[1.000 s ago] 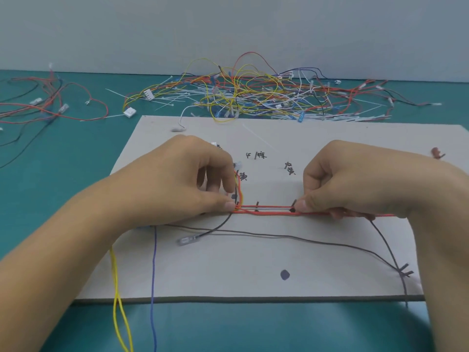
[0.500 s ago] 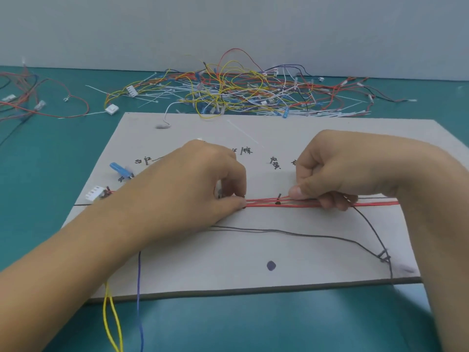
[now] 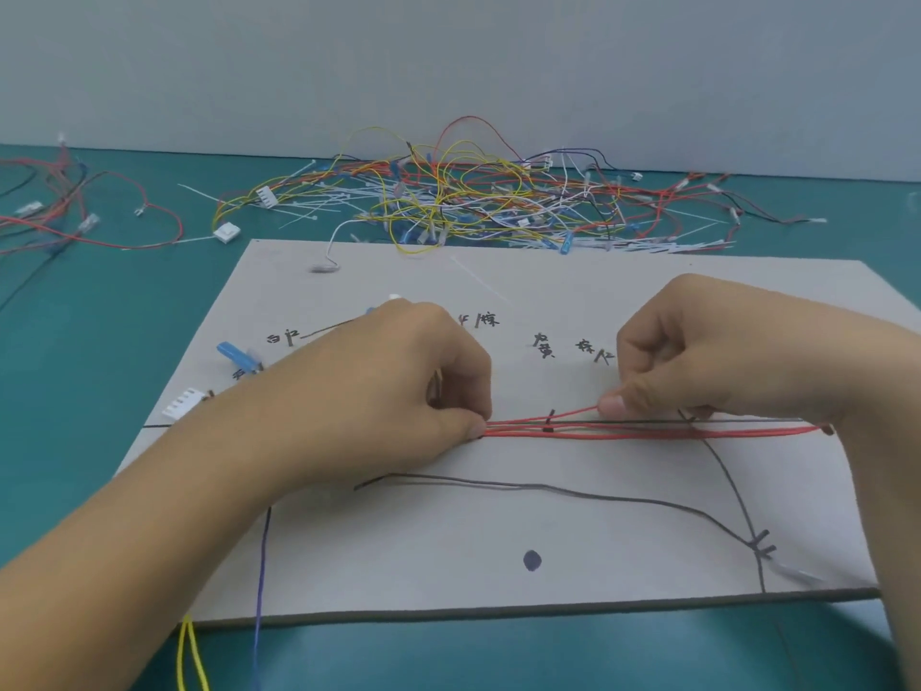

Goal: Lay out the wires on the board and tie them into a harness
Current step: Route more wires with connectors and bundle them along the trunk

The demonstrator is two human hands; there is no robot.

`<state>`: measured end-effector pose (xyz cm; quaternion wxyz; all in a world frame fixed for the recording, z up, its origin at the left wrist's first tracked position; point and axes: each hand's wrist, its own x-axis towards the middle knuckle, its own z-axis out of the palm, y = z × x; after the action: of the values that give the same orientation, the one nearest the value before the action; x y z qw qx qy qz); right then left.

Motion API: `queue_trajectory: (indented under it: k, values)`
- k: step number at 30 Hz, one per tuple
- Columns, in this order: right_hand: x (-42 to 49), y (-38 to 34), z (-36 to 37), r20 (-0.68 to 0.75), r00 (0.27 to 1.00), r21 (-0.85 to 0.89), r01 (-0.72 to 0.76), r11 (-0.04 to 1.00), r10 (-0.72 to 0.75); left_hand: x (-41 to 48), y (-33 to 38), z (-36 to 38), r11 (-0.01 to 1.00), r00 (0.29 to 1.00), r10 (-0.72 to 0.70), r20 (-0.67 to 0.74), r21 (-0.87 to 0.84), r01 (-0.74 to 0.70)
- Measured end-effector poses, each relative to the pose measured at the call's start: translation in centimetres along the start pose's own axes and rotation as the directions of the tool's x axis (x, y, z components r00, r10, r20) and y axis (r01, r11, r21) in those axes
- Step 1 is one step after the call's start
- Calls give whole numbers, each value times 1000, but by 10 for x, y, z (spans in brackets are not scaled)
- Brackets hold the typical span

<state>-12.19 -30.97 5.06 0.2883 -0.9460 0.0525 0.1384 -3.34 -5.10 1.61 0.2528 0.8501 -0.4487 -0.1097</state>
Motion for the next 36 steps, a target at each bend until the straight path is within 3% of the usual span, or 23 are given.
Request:
queue_trajectory:
  k: [9,16,24,28,36]
  values:
    - [-2,4,3,7,998,3,-68,998,68,-4,10,8,998,997,68,-20,-12,-69]
    - [3,7,7,-34,995,119,-85,989,90,-2,16,15,985,984,175,30,-7,-174]
    - [-4,7,-3,-81,990,389,136,911,-113,-1,17,15,988,985,151,81,12,-152]
    - [-10,11,-11,0,990,474,121,872,-138,-2,16,15,991,987,137,86,-8,-137]
    - [-3,18,-7,-50,999,336,35,941,-20,-2,19,15,993,989,119,87,-15,-118]
